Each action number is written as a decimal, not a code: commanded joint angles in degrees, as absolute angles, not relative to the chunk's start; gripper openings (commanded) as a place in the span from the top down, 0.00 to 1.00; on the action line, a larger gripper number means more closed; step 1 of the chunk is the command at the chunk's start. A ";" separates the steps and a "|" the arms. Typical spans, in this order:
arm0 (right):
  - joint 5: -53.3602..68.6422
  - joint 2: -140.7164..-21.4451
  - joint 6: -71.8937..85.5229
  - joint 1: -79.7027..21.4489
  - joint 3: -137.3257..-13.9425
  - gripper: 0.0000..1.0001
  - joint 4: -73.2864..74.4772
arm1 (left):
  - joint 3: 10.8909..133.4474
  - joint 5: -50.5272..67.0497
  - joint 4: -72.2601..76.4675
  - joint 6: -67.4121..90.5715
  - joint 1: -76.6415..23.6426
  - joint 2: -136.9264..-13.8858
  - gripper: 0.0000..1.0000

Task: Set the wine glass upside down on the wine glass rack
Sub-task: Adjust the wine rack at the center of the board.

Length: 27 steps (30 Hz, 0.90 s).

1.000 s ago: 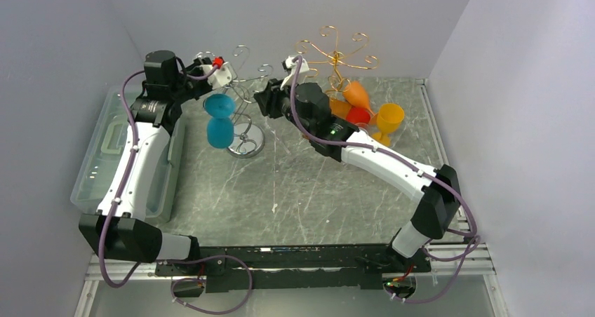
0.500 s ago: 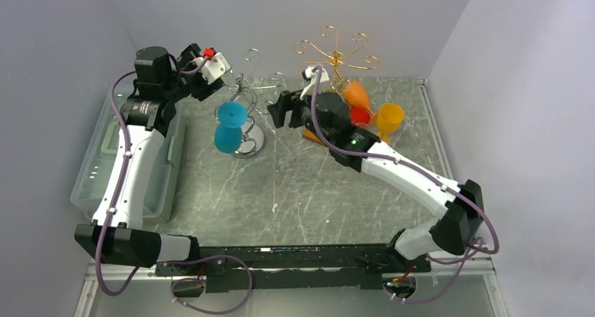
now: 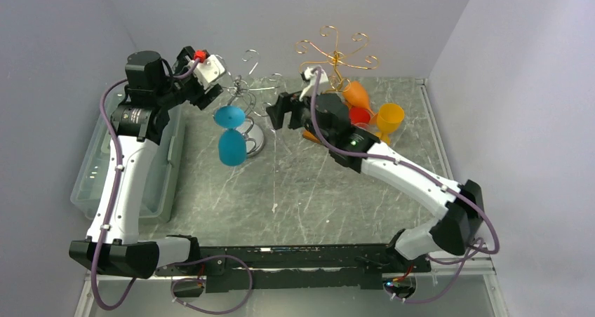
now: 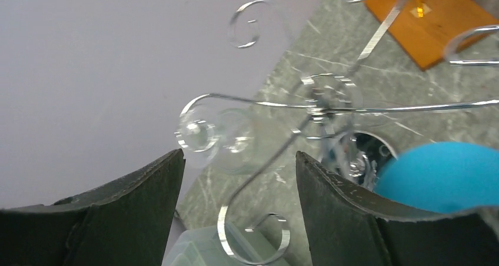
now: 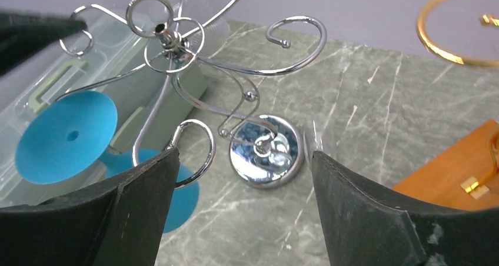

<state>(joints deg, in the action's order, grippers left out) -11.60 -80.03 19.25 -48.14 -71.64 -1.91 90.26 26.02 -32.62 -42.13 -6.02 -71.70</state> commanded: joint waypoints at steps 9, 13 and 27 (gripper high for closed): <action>-9.09 -89.60 17.99 -47.99 -81.43 0.21 5.12 | 89.15 29.04 -35.41 -41.18 -5.99 -70.49 0.27; -8.61 -91.91 17.74 -47.99 -84.49 0.22 5.31 | 89.72 27.36 -34.41 -41.16 -5.98 -70.40 0.27; -9.55 -89.54 14.33 -47.22 -89.30 0.02 7.82 | 94.27 17.80 -33.16 -40.93 -5.89 -69.69 0.26</action>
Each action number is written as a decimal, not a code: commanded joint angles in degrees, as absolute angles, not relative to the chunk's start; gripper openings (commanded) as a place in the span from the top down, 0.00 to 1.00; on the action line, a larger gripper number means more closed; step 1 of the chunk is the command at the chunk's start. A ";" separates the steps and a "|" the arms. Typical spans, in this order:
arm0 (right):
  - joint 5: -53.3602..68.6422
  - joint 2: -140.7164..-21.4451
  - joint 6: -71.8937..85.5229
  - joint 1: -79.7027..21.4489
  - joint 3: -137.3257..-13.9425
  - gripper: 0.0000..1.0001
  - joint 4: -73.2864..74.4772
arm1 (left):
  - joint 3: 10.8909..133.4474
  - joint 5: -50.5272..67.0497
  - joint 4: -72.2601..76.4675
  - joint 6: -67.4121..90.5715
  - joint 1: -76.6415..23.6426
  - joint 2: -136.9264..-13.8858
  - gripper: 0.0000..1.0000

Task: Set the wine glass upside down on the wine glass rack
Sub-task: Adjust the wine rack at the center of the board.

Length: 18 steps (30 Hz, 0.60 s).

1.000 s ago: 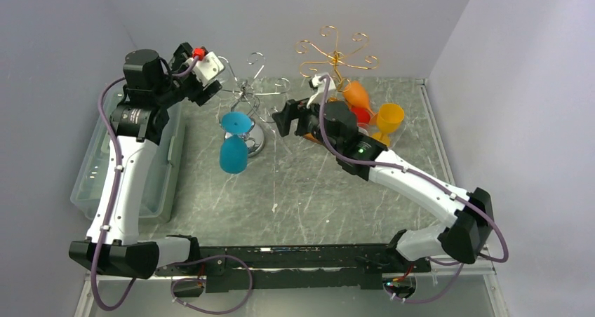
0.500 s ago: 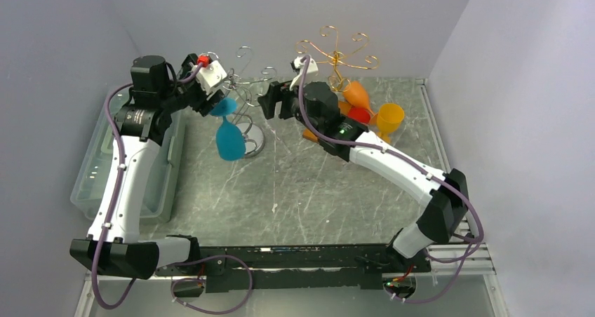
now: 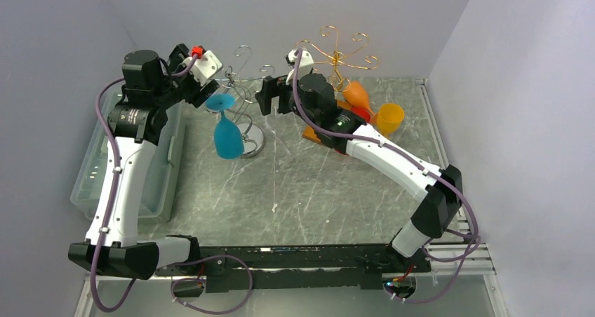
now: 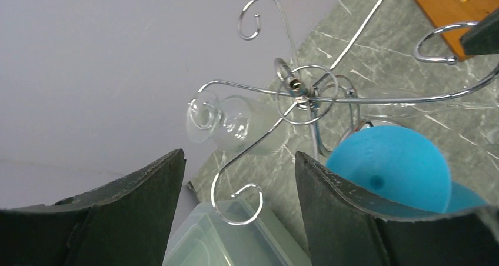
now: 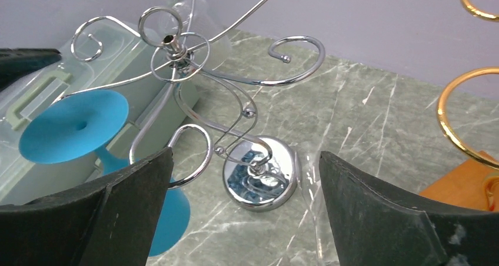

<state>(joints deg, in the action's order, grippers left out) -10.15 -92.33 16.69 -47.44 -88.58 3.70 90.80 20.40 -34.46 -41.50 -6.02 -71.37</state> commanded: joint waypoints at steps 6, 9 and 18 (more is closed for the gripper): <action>-9.93 -82.83 13.12 -46.34 -85.62 0.00 7.59 | 95.66 17.90 -34.65 -39.90 -5.89 -69.04 0.24; -9.61 -79.54 13.00 -46.10 -83.66 0.00 7.64 | 97.37 18.11 -36.36 -38.87 -5.89 -69.29 0.24; -8.21 -74.71 13.55 -45.75 -75.77 0.01 8.55 | 99.05 18.46 -39.14 -38.29 -5.93 -68.71 0.24</action>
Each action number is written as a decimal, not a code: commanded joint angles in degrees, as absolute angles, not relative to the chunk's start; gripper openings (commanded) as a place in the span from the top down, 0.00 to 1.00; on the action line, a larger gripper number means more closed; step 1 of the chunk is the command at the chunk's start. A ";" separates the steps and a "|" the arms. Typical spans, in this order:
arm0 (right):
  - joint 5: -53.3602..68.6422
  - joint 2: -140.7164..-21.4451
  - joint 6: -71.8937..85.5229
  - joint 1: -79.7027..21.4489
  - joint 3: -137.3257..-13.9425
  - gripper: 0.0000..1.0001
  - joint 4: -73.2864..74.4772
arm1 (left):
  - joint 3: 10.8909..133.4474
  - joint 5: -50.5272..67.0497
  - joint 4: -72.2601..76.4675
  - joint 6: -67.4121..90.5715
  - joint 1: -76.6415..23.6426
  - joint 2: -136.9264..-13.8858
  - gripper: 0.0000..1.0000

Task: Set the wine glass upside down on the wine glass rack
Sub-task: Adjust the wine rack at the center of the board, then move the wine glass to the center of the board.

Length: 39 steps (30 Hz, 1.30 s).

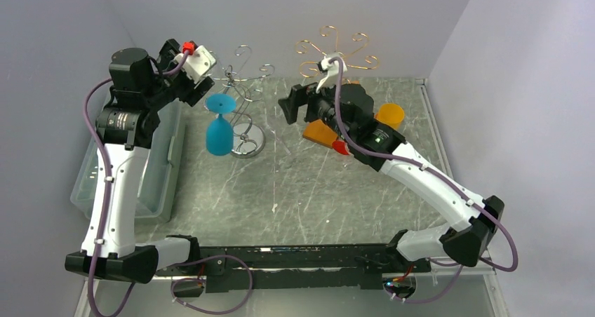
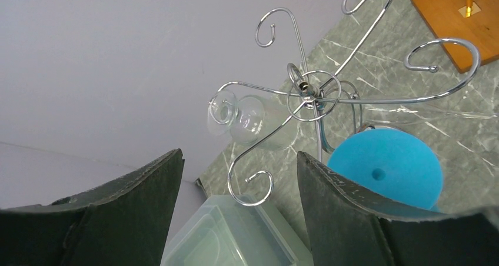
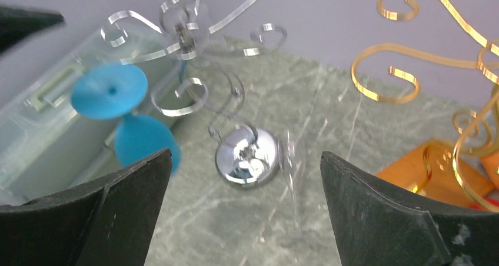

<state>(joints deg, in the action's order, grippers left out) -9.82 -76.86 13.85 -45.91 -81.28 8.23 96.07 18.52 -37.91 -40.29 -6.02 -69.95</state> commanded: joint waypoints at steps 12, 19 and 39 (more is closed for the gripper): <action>-9.26 -84.49 14.72 -46.84 -60.27 0.09 -1.45 | 102.21 22.16 -45.47 -33.50 -5.89 -65.70 0.13; -12.18 -96.45 12.56 -46.87 -66.77 0.11 -3.56 | 99.13 23.38 -47.05 -34.67 -5.89 -62.67 0.12; -14.92 -104.83 15.53 -46.92 -54.95 0.43 -12.22 | 100.13 26.78 -47.65 -34.36 -5.89 -62.60 0.14</action>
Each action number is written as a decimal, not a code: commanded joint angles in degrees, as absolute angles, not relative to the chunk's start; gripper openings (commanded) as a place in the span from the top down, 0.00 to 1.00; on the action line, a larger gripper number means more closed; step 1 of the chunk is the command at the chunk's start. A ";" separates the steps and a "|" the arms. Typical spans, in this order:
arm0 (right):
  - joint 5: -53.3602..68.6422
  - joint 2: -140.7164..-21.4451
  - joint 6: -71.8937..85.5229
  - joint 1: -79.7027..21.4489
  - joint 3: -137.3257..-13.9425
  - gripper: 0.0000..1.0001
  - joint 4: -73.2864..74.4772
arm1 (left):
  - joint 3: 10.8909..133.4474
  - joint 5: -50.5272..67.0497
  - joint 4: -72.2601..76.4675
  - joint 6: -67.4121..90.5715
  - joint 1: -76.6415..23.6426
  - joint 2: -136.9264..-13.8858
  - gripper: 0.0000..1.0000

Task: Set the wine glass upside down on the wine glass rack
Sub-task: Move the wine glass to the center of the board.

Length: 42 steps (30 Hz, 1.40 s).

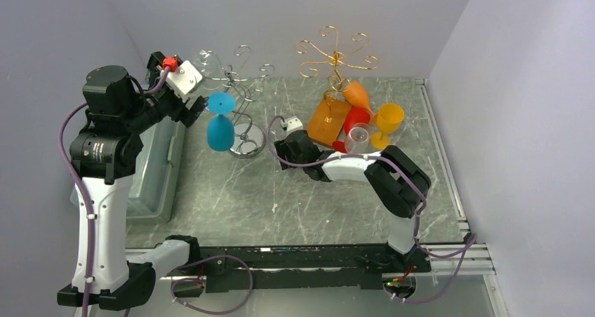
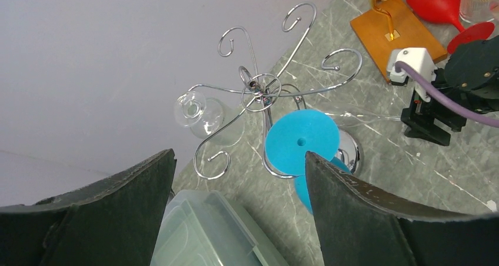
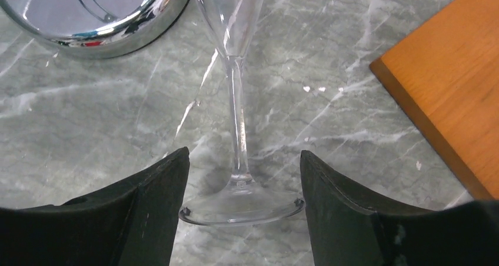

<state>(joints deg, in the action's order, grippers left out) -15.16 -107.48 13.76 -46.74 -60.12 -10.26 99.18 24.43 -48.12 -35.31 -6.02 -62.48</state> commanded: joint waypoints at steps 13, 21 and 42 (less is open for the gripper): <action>-7.48 -86.57 16.46 -48.40 -38.59 0.85 -9.98 | 99.65 39.51 -52.92 -36.73 -5.89 -62.09 0.15; -11.91 -80.47 14.93 -48.52 -39.79 0.60 -0.68 | 94.45 48.60 -54.58 -43.59 -5.89 -59.79 0.16; -15.46 -89.82 12.70 -48.27 -50.79 0.27 6.52 | 93.89 47.55 -56.71 -47.29 -5.89 -58.19 0.14</action>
